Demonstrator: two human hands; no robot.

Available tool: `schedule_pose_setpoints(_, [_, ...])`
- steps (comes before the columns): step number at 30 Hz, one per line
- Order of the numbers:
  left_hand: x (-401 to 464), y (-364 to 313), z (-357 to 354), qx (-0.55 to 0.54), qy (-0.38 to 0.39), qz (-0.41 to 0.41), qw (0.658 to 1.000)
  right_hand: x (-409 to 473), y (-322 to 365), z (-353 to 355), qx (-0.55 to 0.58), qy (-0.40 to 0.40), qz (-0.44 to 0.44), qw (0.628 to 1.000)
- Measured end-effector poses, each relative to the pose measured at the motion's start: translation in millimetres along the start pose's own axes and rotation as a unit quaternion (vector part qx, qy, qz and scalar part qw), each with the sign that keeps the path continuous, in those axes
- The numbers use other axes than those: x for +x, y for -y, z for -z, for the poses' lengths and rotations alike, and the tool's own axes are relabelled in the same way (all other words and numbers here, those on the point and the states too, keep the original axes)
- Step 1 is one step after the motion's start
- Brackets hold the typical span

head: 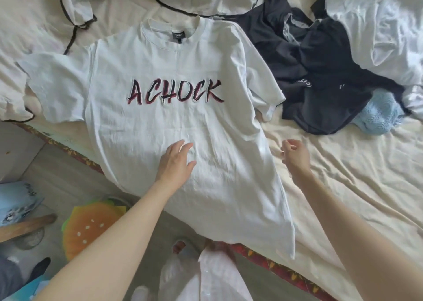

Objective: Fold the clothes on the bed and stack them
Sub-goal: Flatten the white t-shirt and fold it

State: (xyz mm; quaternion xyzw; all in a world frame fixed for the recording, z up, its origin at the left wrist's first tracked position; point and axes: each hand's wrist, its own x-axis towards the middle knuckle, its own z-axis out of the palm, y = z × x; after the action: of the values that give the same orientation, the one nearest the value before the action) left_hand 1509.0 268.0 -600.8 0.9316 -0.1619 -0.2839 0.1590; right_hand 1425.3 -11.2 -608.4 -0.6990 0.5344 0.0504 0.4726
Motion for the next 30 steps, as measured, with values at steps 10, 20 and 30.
schedule_pose_setpoints(10, [81,-26,-32,0.135,0.125,0.004,0.983,80,49,-29,0.236,0.122,-0.136,0.954])
schedule_pose_setpoints(20, [99,-32,-28,0.201,0.202,0.033,0.958,102,88,-16,0.552,0.154,-0.374,0.729])
schedule_pose_setpoints(30, [108,-44,-19,0.212,0.244,0.057,0.945,95,111,37,0.238,-0.037,0.041,0.970])
